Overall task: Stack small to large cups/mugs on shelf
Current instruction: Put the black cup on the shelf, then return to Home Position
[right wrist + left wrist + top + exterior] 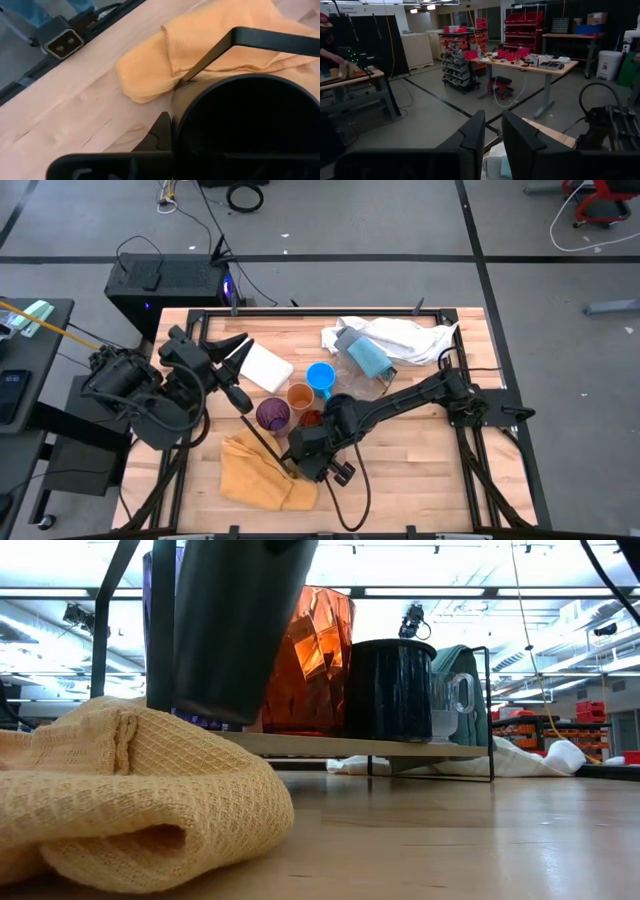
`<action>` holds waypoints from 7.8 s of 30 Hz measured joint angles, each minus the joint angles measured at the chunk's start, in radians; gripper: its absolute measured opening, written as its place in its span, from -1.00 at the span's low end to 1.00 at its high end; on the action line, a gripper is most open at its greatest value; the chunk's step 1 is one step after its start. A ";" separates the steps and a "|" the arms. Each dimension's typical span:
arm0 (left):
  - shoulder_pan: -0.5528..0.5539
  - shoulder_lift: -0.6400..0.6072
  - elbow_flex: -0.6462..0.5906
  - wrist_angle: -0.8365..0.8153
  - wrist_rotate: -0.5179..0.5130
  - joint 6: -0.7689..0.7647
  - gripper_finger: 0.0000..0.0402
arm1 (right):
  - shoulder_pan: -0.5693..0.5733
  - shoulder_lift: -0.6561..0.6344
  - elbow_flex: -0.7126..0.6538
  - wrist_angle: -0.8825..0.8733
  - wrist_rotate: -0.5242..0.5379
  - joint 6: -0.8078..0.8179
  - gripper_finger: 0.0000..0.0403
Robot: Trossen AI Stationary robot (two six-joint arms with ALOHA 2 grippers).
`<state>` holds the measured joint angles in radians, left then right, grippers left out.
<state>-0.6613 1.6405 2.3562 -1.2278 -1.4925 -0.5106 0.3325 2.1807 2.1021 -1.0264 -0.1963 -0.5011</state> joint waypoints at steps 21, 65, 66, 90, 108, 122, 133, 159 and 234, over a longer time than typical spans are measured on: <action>0.000 0.000 0.000 -0.003 0.001 0.001 -0.61 | -0.003 0.004 0.000 0.003 0.066 -0.067 -0.98; -0.006 0.001 0.000 -0.004 0.002 -0.001 -0.58 | -0.005 0.003 0.000 0.065 0.137 -0.033 -0.53; -0.006 0.001 0.000 -0.004 0.002 -0.001 -0.58 | -0.005 0.003 0.000 0.064 0.137 -0.033 -0.53; -0.006 0.002 0.000 -0.004 0.004 -0.001 -0.59 | -0.002 -0.022 0.004 0.050 0.174 -0.034 -0.46; -0.006 0.002 0.000 -0.017 0.004 -0.001 -0.57 | 0.002 -0.024 0.115 0.017 0.177 -0.029 -0.44; -0.006 0.002 0.000 -0.027 0.004 0.000 -0.56 | -0.013 -0.264 0.230 0.017 -0.039 0.291 -0.48; -0.006 0.002 0.000 -0.017 0.004 -0.002 -0.52 | 0.024 -0.672 0.231 0.210 0.090 0.284 -0.64; -0.003 0.002 0.000 -0.026 -0.051 -0.027 -0.53 | 0.227 -1.591 -0.824 0.671 0.505 0.425 -0.73; 0.128 0.002 0.000 -0.026 0.024 0.033 -0.60 | -0.400 -1.940 -2.080 1.597 0.106 0.772 -1.00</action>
<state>-0.5331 1.6424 2.3561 -1.2533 -1.4685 -0.4779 -0.0673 0.2408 0.0217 0.5703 -0.0906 0.2709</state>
